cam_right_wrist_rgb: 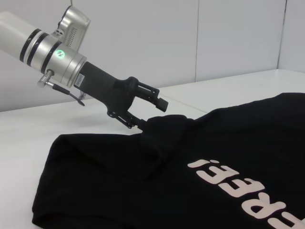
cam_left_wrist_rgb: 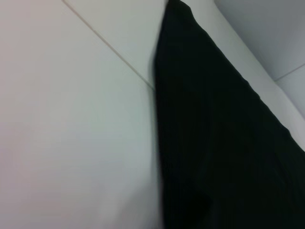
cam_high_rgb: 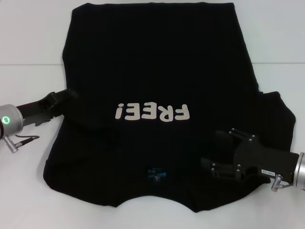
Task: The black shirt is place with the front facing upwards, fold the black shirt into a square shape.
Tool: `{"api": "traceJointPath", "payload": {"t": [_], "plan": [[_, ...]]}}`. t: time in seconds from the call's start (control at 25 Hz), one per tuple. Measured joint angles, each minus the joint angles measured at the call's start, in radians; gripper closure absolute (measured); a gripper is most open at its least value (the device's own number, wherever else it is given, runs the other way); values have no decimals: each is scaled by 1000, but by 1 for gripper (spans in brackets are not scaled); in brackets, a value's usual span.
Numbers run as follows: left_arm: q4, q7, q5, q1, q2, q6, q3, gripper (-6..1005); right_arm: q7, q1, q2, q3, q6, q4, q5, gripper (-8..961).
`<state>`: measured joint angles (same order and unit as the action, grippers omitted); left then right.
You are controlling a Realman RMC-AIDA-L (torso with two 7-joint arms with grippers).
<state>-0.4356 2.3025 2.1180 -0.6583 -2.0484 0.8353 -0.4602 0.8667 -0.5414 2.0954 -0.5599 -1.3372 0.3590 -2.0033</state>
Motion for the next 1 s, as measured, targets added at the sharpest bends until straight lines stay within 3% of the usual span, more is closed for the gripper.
{"api": "traceJointPath", "payload": {"t": [0.56, 0.8, 1.0], "plan": [[58, -83, -108, -104, -26, 202, 5, 119, -1, 0, 0, 2, -4, 0, 1, 11], [27, -329, -141, -26, 2, 371, 9, 118, 77, 9, -6, 32, 0, 2, 1, 11], [-71, -650, -140, 83, 11, 554, 1, 117, 397, 47, -24, 44, -34, 142, -1, 12]]}}
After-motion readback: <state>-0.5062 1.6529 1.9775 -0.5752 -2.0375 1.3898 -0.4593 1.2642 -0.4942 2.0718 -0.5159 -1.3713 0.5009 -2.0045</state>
